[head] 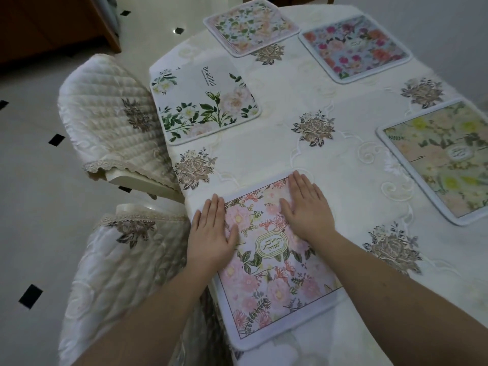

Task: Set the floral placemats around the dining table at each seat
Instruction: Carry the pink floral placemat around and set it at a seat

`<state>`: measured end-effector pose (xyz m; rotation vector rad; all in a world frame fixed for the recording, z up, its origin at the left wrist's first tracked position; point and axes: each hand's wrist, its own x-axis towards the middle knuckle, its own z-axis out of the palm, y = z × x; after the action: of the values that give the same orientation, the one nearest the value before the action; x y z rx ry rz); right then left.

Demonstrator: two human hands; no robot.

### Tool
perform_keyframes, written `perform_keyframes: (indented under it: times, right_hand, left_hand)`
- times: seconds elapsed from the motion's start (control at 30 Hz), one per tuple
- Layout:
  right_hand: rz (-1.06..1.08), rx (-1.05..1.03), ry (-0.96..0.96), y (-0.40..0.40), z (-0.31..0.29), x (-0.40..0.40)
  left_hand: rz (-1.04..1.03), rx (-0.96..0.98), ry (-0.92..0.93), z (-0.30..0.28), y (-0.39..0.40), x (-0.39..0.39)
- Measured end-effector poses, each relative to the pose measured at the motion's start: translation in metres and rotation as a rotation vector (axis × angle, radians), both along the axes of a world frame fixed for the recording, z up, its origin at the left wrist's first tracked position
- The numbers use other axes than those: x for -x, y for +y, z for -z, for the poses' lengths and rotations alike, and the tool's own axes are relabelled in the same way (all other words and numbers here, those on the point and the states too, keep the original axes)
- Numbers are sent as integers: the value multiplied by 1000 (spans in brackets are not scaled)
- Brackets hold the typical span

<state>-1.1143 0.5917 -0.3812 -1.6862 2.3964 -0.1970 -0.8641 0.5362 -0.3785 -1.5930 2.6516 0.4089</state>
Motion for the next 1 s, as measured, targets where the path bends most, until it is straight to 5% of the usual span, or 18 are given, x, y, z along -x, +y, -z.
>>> perform_keyframes:
  times: [0.37,0.63,1.0]
  right_hand:
    - [120,-18,10,10,-6,32]
    - [-131,39,-74,16,-7,-102]
    - [-109,3,-5,34,3,-97]
  left_hand:
    - [-31,38,-95,-5,-8,-48]
    - [-118,49,220,-18,33,38]
    - [-28,50,29,4,50,19]
